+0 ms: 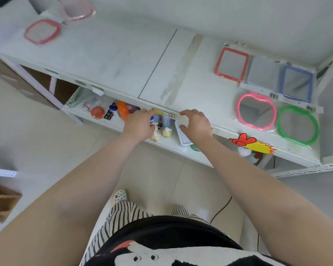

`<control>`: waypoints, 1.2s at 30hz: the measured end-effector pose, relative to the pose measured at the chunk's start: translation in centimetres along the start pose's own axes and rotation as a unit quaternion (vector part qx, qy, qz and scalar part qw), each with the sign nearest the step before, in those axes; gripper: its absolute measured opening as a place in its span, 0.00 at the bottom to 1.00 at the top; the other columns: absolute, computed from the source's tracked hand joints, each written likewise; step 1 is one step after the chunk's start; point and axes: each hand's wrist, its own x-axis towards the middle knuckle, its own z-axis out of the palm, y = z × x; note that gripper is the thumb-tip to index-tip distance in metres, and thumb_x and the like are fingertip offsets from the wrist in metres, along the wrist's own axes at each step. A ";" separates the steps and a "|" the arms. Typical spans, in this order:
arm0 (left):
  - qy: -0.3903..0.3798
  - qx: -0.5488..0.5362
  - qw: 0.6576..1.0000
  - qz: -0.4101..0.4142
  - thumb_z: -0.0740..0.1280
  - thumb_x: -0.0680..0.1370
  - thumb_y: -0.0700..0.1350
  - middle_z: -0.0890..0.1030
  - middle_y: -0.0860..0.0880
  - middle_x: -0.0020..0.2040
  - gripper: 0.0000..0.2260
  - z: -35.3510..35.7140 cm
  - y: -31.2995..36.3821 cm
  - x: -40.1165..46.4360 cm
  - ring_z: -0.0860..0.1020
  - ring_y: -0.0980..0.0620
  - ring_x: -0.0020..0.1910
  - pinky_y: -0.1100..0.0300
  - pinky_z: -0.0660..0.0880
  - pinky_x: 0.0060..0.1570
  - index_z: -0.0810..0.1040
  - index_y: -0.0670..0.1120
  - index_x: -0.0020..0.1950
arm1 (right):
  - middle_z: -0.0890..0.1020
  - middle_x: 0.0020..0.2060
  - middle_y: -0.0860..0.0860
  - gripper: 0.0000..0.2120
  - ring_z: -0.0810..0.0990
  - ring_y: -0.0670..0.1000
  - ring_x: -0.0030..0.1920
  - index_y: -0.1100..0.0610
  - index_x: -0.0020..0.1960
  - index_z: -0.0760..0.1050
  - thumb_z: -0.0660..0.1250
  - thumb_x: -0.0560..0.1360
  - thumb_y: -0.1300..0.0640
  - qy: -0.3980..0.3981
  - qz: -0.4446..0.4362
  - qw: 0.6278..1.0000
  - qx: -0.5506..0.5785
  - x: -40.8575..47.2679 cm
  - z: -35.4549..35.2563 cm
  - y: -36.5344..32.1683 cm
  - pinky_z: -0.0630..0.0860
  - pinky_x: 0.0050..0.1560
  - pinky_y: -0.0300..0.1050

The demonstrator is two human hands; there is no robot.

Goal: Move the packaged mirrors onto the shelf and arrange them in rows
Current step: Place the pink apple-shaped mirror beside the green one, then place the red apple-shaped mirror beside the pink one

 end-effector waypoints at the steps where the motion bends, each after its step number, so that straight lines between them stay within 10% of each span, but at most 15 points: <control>1: 0.002 -0.001 1.000 -0.003 0.65 0.73 0.44 0.79 0.44 0.56 0.18 -0.5 -1.8 -0.2 0.77 0.41 0.57 0.52 0.74 0.49 0.75 0.48 0.62 | 0.77 0.60 0.53 0.20 0.74 0.56 0.61 0.51 0.66 0.73 0.65 0.74 0.57 -0.002 -0.008 1.000 -0.004 0.5 0.8 -1.7 0.70 0.56 0.46; 15: 0.008 0.038 0.999 -0.028 0.63 0.74 0.44 0.79 0.44 0.57 0.15 -10.9 -28.8 -0.9 0.76 0.41 0.58 0.52 0.71 0.53 0.75 0.48 0.61 | 0.80 0.52 0.54 0.12 0.75 0.59 0.56 0.51 0.57 0.78 0.61 0.75 0.51 -0.026 -0.029 0.999 -0.009 7.7 12.0 -28.8 0.73 0.56 0.53; 36: 0.049 0.024 0.991 -0.122 0.63 0.74 0.45 0.75 0.43 0.63 0.23 -21.3 -49.3 13.8 0.73 0.41 0.62 0.50 0.69 0.59 0.69 0.47 0.70 | 0.76 0.63 0.51 0.21 0.72 0.54 0.63 0.50 0.67 0.71 0.67 0.74 0.54 -0.035 -0.145 0.988 -0.039 32.1 17.5 -46.6 0.70 0.61 0.48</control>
